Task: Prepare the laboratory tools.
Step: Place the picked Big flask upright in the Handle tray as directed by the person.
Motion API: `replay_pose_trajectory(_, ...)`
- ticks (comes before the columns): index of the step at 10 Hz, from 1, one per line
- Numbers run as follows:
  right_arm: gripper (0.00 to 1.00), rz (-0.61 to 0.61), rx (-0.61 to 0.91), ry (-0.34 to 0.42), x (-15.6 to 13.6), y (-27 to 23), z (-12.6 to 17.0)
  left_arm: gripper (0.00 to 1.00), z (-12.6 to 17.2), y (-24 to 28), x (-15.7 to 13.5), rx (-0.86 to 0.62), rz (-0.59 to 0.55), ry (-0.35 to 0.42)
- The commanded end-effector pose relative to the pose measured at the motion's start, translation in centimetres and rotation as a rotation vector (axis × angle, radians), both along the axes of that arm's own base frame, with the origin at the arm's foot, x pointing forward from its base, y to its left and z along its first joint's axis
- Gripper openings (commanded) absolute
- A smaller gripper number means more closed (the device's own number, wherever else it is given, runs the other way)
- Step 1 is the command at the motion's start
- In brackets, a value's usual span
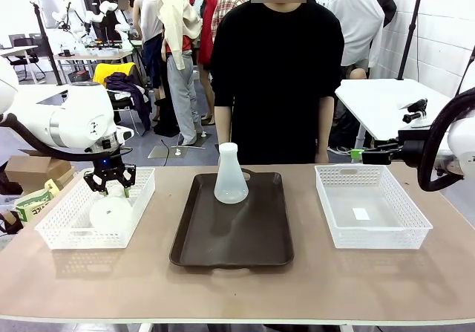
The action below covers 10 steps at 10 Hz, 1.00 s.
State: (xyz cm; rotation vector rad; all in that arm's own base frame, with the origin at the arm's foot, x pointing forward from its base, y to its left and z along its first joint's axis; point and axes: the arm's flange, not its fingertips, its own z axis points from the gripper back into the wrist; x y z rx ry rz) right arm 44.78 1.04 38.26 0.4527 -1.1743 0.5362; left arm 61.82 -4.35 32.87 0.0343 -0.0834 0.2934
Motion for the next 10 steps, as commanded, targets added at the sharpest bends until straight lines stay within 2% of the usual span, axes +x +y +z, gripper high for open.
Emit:
replay_pose_trajectory(1, 1.00, -0.004, 0.005, 0.007, -0.08, 0.08, -0.10, 0.00, 0.00, -0.09, 0.05, -0.001, -0.002, -0.007)
replay_pose_trajectory(10, 1.00, -0.004, 0.005, 0.007, -0.08, 0.08, -0.10, 0.00, 0.00, -0.09, 0.05, -0.001, -0.002, -0.007)
